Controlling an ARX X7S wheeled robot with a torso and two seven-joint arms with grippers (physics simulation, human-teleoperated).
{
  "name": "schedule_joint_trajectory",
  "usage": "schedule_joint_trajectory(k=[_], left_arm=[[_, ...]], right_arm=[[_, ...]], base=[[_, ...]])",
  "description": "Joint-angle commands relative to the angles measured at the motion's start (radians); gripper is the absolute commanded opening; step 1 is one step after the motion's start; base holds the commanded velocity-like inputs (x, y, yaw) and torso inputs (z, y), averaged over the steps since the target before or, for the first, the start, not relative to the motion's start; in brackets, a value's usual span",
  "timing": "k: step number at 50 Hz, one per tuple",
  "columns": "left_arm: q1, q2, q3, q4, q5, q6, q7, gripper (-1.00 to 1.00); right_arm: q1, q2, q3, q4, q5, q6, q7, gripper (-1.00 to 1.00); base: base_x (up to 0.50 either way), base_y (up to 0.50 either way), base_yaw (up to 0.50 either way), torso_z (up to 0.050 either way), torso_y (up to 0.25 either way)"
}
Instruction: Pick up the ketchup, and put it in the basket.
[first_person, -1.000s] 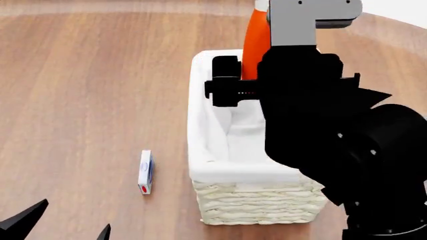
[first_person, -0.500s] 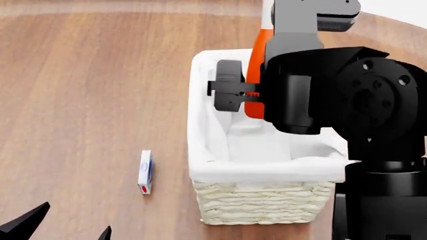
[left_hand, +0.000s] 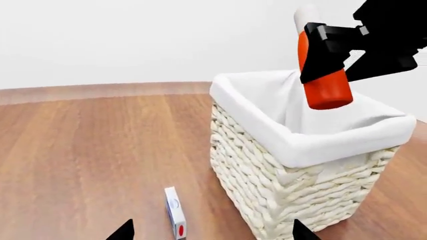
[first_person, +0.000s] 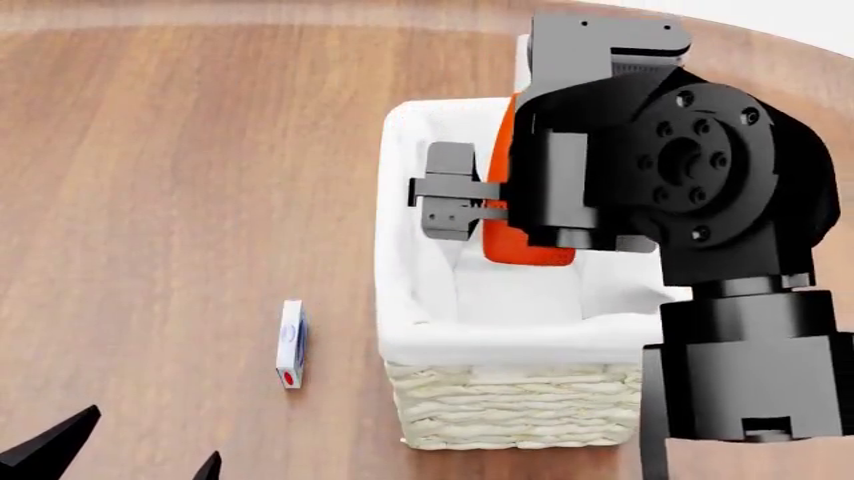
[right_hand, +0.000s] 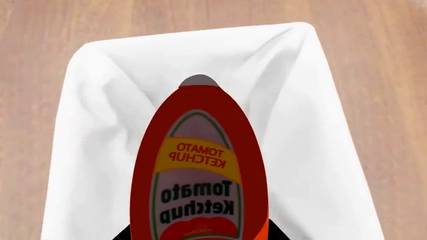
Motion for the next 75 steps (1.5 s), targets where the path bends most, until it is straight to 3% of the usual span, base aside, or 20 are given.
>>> schedule_joint_trajectory(k=[1,16,51,75], left_arm=[[0.001,0.022,-0.036,0.004,-0.028,0.01,0.042,1.0],[-0.001,0.023,-0.036,-0.008,-0.035,0.015,0.049,1.0],[-0.002,0.024,-0.032,-0.02,-0.049,0.022,0.057,1.0],[0.008,0.023,-0.032,-0.031,-0.045,0.039,0.063,1.0]], right_arm=[[0.027,-0.028,-0.041,0.068,-0.067,-0.026,-0.107,-1.0],[0.061,-0.058,-0.17,0.226,-0.161,-0.128,-0.27,-1.0],[0.021,-0.057,-0.253,0.245,-0.196,-0.202,-0.371,-1.0],[0.077,-0.121,-0.343,0.485,-0.282,-0.347,-0.527,-1.0]], base=[[0.0,0.0,0.0,0.0,0.0],[0.0,0.0,0.0,0.001,0.001],[0.0,0.0,0.0,0.0,0.0],[0.0,0.0,0.0,0.0,0.0]])
